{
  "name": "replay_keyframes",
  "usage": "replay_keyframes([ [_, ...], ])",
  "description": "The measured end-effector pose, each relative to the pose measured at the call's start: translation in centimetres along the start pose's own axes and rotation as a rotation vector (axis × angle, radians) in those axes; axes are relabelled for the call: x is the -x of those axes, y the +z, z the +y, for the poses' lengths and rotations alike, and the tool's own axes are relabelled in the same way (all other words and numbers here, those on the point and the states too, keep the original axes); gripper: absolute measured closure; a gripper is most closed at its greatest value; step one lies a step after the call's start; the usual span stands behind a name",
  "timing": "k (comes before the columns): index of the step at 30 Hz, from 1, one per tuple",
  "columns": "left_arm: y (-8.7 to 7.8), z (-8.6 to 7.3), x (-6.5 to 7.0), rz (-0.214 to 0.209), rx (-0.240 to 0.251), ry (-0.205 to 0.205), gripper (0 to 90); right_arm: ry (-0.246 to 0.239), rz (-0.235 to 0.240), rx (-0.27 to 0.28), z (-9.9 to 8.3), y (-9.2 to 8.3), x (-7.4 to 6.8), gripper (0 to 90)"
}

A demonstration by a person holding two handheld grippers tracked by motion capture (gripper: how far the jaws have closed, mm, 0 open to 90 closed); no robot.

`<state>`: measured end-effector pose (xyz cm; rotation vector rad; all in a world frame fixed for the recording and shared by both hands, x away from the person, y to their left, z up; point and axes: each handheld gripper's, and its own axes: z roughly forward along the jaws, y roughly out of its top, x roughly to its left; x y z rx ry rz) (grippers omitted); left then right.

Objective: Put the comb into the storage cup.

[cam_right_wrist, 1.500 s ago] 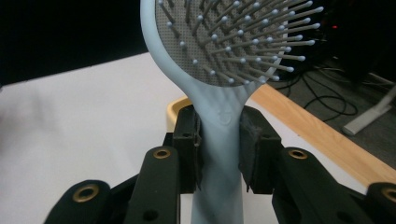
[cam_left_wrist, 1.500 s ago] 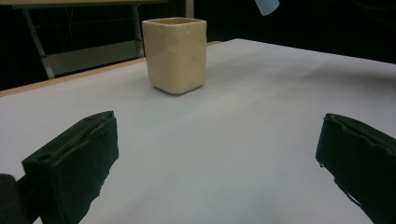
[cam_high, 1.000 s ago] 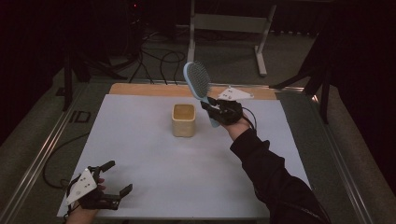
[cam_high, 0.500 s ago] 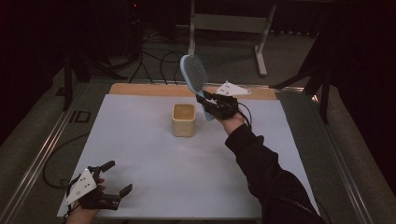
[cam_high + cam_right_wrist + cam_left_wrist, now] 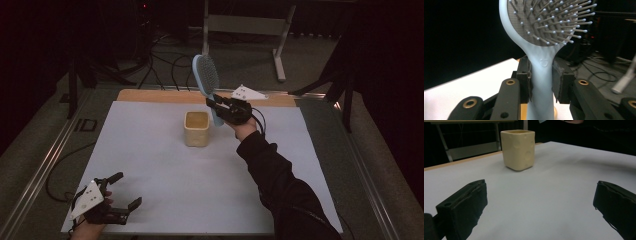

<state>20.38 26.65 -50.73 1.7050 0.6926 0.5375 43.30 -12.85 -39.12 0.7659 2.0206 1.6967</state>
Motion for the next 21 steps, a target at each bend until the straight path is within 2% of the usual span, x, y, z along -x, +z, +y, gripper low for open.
replay_keyframes([
  [1,0.0,0.0,0.0,0.000,0.000,0.000,0.0,0.010,0.006,0.007,0.0,0.1,0.0,70.3],
  [3,0.0,0.0,-0.1,0.001,0.005,-0.003,0.0,-0.007,-0.004,0.004,0.1,0.4,0.1,70.3],
  [6,-0.1,0.0,-0.1,0.001,0.007,-0.002,0.0,-0.007,0.000,0.004,0.1,0.8,0.2,70.4],
  [11,-0.1,0.0,-0.1,-0.002,0.007,-0.002,0.0,-0.017,0.024,0.007,0.3,1.5,0.0,70.3],
  [17,-0.1,0.0,-0.1,-0.003,0.007,-0.002,0.0,-0.013,0.040,0.027,0.6,2.2,0.0,70.4],
  [21,0.0,0.0,-0.1,-0.005,0.007,-0.005,0.0,0.011,0.050,0.045,0.5,3.1,0.3,70.3],
])
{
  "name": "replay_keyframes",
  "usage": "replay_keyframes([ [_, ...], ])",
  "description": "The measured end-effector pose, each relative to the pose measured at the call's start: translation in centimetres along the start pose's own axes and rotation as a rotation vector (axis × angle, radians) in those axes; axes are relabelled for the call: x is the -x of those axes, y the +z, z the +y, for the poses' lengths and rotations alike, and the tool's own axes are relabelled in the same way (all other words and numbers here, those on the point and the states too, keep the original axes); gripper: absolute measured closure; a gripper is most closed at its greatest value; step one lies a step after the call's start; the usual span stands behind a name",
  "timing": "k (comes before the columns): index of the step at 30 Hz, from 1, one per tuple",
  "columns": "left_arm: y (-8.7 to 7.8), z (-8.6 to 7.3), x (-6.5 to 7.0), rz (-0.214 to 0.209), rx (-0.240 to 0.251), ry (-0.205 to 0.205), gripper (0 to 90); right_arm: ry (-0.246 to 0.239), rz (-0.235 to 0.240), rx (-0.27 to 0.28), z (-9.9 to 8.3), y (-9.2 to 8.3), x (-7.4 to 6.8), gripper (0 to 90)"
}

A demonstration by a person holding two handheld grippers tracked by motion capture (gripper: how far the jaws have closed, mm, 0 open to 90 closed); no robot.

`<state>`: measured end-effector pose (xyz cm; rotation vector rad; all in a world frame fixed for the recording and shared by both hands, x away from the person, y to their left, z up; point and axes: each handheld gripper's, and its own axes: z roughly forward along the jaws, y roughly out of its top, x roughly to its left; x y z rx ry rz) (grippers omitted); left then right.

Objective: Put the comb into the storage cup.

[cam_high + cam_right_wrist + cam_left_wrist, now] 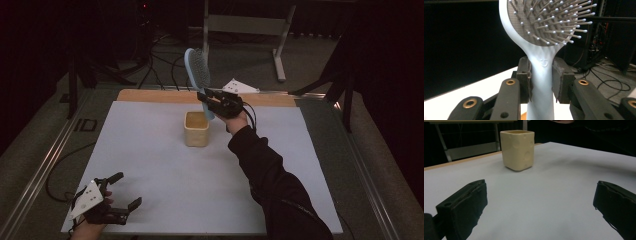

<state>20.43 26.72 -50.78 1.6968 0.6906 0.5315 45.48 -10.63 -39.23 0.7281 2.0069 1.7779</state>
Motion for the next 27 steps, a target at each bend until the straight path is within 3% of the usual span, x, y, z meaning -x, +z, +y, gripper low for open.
replay_keyframes([
  [13,0.0,0.0,0.0,-0.007,0.001,-0.001,0.0,0.018,0.013,0.031,-0.6,2.3,-0.3,70.3],
  [27,0.0,-0.1,-0.1,-0.010,0.003,-0.005,0.0,0.032,0.013,0.035,-2.1,3.0,0.0,70.3],
])
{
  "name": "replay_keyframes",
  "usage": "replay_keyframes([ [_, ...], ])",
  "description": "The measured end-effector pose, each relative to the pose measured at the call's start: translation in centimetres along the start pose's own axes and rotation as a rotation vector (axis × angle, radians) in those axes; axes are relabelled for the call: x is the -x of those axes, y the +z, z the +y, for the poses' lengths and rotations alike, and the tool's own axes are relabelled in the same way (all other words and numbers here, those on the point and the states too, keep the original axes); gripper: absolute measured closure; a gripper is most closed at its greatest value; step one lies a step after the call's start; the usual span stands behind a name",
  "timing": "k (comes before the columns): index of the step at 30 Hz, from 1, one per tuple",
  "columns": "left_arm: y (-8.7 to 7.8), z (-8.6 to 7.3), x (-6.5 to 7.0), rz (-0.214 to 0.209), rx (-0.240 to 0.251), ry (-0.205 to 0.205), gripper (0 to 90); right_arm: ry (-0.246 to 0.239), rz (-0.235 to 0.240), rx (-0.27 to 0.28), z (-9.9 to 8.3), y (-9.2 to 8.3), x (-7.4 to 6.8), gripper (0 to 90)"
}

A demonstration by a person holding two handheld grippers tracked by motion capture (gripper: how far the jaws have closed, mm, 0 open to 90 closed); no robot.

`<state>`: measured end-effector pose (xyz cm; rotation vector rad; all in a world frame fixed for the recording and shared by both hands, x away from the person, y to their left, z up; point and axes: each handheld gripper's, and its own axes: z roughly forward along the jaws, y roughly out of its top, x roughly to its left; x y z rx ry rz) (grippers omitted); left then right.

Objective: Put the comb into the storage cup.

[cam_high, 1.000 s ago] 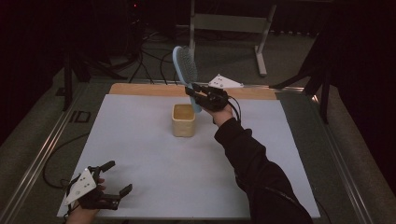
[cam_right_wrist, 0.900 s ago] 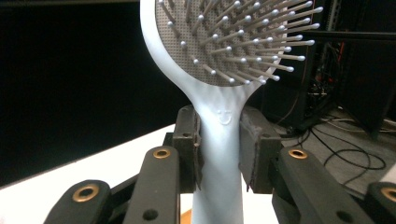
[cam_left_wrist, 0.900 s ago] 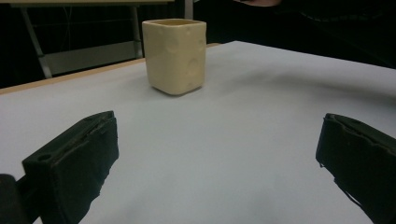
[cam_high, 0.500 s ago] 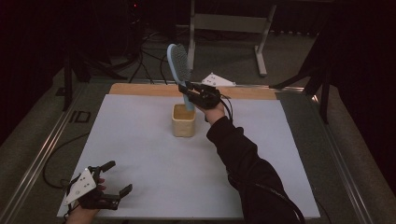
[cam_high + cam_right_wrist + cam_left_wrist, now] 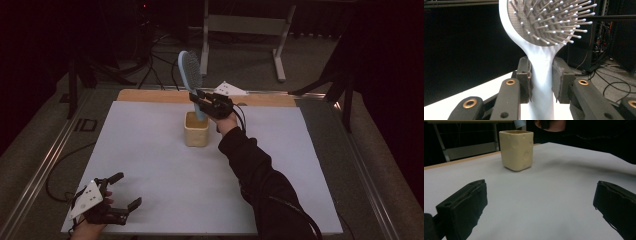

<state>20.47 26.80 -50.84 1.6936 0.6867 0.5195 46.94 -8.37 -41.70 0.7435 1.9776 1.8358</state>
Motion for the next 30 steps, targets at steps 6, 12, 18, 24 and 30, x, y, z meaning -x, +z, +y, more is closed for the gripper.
replay_keyframes([
  [6,0.0,0.0,0.0,-0.001,0.001,0.000,0.0,0.013,0.012,-0.012,-1.0,0.3,0.1,70.4],
  [12,0.0,0.0,0.0,-0.003,0.001,-0.001,0.0,0.003,0.016,-0.039,-1.6,0.4,0.0,70.3],
  [18,0.0,0.0,0.0,-0.003,-0.002,0.003,0.0,0.016,0.024,-0.057,-2.4,0.3,0.1,70.3],
  [24,0.1,-0.1,0.0,-0.005,-0.005,0.002,0.0,0.020,0.025,-0.074,-2.9,0.3,0.1,70.3],
  [30,0.1,-0.1,0.0,-0.005,-0.002,0.000,0.0,0.036,0.003,-0.098,-3.1,0.3,0.1,70.1],
])
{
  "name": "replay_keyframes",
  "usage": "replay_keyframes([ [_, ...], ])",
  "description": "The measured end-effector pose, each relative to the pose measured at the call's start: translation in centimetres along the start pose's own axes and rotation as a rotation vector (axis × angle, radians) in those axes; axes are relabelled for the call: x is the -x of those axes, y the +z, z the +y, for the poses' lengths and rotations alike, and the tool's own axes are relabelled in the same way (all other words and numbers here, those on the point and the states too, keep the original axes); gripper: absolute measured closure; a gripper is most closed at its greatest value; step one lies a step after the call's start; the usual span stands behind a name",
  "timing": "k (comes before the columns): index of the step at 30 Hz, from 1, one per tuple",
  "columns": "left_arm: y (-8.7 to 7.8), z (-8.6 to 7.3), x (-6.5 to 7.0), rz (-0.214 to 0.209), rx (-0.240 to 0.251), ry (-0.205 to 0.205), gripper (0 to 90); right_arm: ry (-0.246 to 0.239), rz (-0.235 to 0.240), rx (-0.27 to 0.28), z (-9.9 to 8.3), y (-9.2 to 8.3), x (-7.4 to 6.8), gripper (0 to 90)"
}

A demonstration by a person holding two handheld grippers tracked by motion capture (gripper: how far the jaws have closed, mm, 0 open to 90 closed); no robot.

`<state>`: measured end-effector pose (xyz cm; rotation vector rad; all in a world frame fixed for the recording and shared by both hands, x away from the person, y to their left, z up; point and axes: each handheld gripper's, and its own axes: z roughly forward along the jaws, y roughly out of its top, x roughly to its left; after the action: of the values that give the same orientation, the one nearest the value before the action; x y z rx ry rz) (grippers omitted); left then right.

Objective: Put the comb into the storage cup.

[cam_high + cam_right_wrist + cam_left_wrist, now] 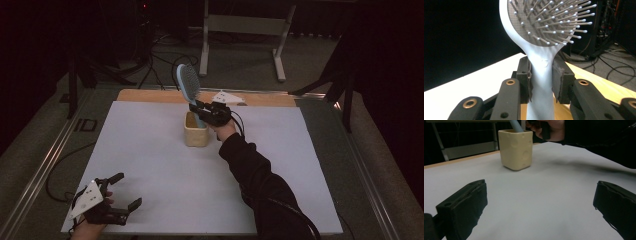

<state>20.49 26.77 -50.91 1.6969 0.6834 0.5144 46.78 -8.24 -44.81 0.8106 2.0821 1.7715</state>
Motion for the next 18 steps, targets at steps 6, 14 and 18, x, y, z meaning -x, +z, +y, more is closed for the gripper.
replay_keyframes([
  [6,0.03,-0.01,0.01,-0.002,-0.004,0.000,0.0,-0.030,-0.004,-0.029,-0.32,0.05,-0.23,70.0],
  [14,0.03,-0.02,-0.01,-0.001,-0.003,0.000,0.0,-0.059,-0.015,-0.043,-0.60,0.07,-0.47,69.9],
  [18,0.02,-0.01,-0.01,-0.001,0.002,-0.002,0.0,-0.077,-0.013,-0.057,-0.66,0.05,-0.72,69.8],
])
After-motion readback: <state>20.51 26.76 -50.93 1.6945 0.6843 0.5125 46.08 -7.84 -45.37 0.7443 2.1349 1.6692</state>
